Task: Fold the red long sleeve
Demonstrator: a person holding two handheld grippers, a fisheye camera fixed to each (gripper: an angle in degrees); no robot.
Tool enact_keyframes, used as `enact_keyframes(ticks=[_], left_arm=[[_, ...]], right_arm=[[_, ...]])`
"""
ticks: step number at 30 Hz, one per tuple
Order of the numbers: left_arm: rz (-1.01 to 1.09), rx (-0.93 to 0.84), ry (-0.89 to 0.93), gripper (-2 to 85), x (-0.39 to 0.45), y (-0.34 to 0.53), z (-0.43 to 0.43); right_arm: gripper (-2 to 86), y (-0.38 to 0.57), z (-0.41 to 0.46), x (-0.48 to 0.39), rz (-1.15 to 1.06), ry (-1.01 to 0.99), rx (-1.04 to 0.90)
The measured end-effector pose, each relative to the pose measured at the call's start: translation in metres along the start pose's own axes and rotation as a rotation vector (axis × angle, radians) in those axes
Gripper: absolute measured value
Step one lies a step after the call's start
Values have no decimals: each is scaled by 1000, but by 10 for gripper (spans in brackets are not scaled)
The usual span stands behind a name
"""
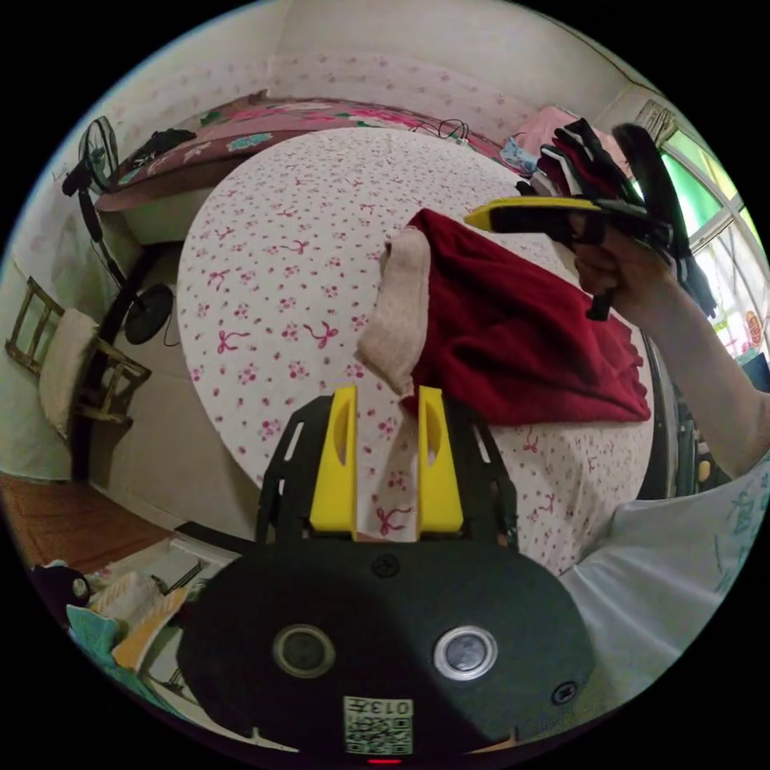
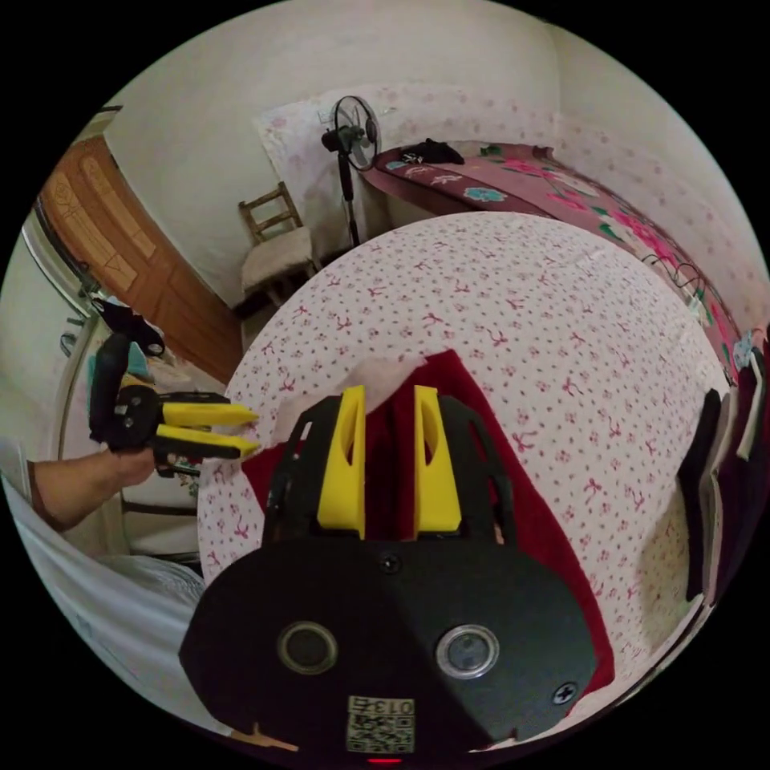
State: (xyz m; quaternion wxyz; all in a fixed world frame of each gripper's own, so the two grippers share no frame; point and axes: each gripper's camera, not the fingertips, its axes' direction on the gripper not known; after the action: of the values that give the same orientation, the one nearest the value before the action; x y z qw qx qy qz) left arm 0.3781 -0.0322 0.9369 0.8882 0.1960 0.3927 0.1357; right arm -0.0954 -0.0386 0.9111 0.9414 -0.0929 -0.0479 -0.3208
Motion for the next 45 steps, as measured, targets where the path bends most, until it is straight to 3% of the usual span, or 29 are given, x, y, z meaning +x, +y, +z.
enact_keyframes(ticks=[5, 14, 18, 22, 27, 34, 45], left_arm=[[-3, -19, 50, 95, -1, -8, 9], [15, -62, 42, 30, 8, -22, 19], [32, 18, 117, 17, 13, -25, -1], [117, 134, 256, 14, 33, -25, -34], [348, 203, 387, 12, 108, -37, -70], [609, 210, 565, 14, 241, -57, -69], [900, 29, 577, 14, 482, -70, 17]], right_arm=[[134, -18, 51, 12, 75, 3, -123], [42, -6, 93, 32, 64, 142, -183], [30, 10, 87, 69, 119, 1, -190], [26, 46, 40, 105, 116, -122, -48], [25, 137, -36, 159, 176, -207, 149], [24, 324, -113, 235, 336, -145, 332], [23, 552, -97, 332, 571, -70, 346]])
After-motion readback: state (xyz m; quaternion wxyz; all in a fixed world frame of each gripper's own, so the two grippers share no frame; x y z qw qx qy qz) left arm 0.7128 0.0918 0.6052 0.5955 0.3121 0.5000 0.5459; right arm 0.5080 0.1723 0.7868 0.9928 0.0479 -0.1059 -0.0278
